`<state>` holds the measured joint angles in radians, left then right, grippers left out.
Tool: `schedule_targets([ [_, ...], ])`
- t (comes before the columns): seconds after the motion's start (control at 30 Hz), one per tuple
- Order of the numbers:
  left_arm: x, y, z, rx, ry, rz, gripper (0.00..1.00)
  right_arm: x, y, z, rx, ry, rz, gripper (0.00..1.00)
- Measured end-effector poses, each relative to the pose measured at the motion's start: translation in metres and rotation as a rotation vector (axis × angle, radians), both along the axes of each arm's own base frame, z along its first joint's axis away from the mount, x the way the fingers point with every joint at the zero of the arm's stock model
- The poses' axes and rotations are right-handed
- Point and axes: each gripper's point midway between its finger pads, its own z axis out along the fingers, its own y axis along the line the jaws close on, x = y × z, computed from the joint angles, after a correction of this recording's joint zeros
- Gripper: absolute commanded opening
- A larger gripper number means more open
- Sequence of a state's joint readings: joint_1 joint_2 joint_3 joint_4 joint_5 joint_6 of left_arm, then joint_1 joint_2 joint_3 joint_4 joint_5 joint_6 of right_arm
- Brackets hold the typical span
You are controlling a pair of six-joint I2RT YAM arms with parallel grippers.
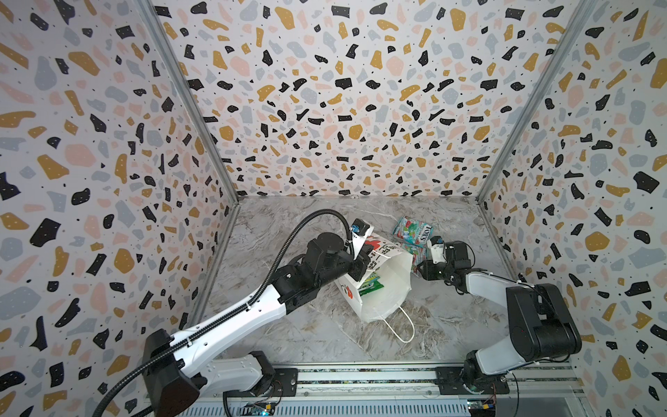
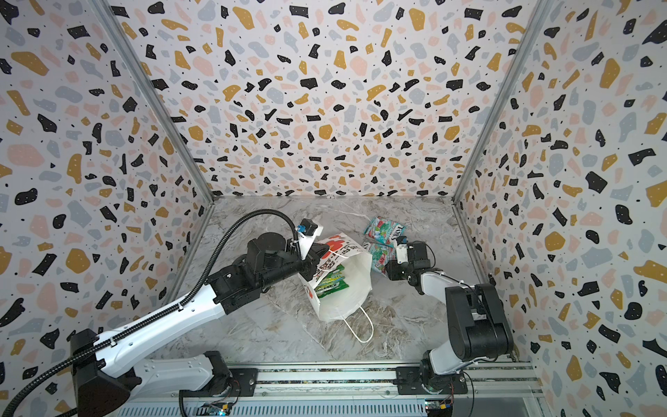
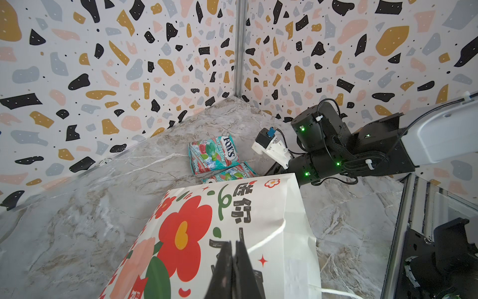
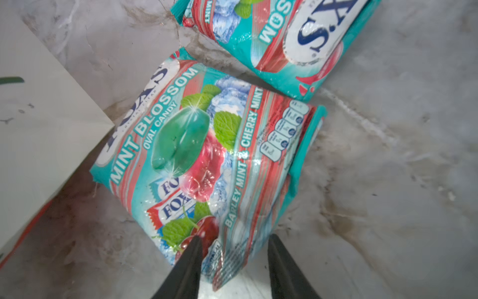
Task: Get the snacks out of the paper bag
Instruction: 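Lower the teal packet beside the first packet and open the right gripper, then move the right gripper back to the bag mouth and reach inside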
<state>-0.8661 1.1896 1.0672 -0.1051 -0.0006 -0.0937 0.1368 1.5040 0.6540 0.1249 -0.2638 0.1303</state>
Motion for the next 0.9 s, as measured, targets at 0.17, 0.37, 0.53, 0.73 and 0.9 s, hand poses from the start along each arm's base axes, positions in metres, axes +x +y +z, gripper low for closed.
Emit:
schedule_targets([
  [0.17, 0.0, 0.0, 0.0, 0.0, 0.0, 0.0, 0.0, 0.0, -0.006, 0.021, -0.014, -0.061, -0.027, 0.59],
  [0.37, 0.0, 0.0, 0.0, 0.0, 0.0, 0.0, 0.0, -0.014, -0.008, 0.067, 0.017, -0.192, -0.041, 0.62],
  [0.53, 0.0, 0.0, 0.0, 0.0, 0.0, 0.0, 0.0, -0.029, 0.001, 0.116, 0.099, -0.324, 0.0, 0.61],
  [0.73, 0.0, 0.0, 0.0, 0.0, 0.0, 0.0, 0.0, -0.059, 0.03, 0.154, 0.238, -0.413, 0.13, 0.6],
  [0.9, 0.0, 0.0, 0.0, 0.0, 0.0, 0.0, 0.0, -0.09, 0.071, 0.173, 0.316, -0.439, 0.314, 0.59],
])
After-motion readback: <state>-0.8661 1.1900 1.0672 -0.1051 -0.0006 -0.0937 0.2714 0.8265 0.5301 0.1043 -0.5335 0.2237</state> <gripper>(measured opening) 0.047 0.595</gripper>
